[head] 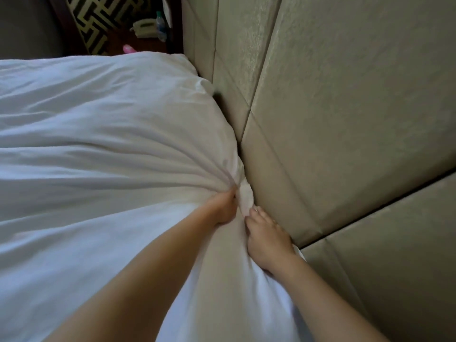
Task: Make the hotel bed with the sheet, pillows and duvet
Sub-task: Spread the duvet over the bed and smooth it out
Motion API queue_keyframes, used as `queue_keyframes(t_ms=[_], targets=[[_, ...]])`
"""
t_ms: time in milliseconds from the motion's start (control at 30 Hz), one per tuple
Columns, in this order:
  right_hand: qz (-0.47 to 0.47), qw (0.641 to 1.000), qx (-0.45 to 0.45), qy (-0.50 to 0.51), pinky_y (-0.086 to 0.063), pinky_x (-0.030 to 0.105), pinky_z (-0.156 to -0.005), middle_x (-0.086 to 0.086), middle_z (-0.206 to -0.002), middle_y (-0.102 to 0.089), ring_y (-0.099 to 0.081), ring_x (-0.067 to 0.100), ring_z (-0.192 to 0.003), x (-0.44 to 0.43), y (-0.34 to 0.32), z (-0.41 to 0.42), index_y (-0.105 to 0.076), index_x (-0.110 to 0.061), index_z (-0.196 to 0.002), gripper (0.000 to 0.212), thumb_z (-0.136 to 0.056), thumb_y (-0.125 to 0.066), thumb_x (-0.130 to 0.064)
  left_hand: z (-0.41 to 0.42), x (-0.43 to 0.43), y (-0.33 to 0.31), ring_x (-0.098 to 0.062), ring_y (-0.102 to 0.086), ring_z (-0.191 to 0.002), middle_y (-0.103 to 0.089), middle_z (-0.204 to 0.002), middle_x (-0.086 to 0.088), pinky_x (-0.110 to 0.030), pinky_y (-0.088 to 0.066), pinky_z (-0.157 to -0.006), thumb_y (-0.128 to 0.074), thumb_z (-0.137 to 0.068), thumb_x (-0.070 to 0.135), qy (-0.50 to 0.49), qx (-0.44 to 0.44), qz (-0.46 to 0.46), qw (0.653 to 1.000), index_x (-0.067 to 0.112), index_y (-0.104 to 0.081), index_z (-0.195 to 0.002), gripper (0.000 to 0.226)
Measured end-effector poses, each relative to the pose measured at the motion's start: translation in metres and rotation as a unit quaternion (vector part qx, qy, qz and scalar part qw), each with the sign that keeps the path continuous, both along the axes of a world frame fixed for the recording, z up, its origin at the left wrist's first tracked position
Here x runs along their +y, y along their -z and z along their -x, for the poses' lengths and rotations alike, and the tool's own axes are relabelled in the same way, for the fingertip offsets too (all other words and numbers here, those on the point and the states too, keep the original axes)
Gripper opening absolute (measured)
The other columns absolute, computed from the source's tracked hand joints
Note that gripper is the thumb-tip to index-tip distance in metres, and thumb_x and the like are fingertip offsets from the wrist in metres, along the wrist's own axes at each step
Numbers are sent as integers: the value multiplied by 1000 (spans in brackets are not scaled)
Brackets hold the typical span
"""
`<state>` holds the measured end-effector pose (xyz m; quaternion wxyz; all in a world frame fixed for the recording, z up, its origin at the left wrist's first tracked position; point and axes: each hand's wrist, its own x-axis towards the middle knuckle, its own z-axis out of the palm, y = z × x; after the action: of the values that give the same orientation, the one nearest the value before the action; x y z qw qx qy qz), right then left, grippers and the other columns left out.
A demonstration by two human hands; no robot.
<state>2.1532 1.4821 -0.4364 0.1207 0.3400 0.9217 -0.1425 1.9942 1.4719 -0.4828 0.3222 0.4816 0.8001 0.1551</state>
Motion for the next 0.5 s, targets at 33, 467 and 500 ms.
queue_keyframes(t_ms=[33, 467, 500], targets=[[-7, 1000, 18, -1, -17, 28, -116, -2, -157, -27, -15, 13, -148, -4, -4, -7, -46, -15, -136, 45, -95, -30, -20, -4, -5, -5, -34, -54, -114, -55, -131, -16, -39, -41, -98, -35, -98, 23, 5, 14, 10, 1000, 17, -30, -144, 47], [45, 998, -45, -7, -7, 32, -120, 1, -163, -9, -3, 14, -150, -122, -52, -184, -19, -19, -154, 53, -103, -21, -35, -161, -178, -79, -19, -32, -135, -38, -144, 0, -37, -25, -111, -24, -99, 41, 74, 136, -2, 988, 25, -37, -141, 46], [51, 998, -48, -2, -8, 34, -121, 2, -163, -8, -2, 15, -150, -131, -57, -196, -19, -20, -154, 53, -104, -21, -36, -176, -191, -84, -19, -29, -137, -35, -147, 0, -37, -24, -112, -23, -99, 43, 77, 144, -1, 987, 25, -34, -142, 48]])
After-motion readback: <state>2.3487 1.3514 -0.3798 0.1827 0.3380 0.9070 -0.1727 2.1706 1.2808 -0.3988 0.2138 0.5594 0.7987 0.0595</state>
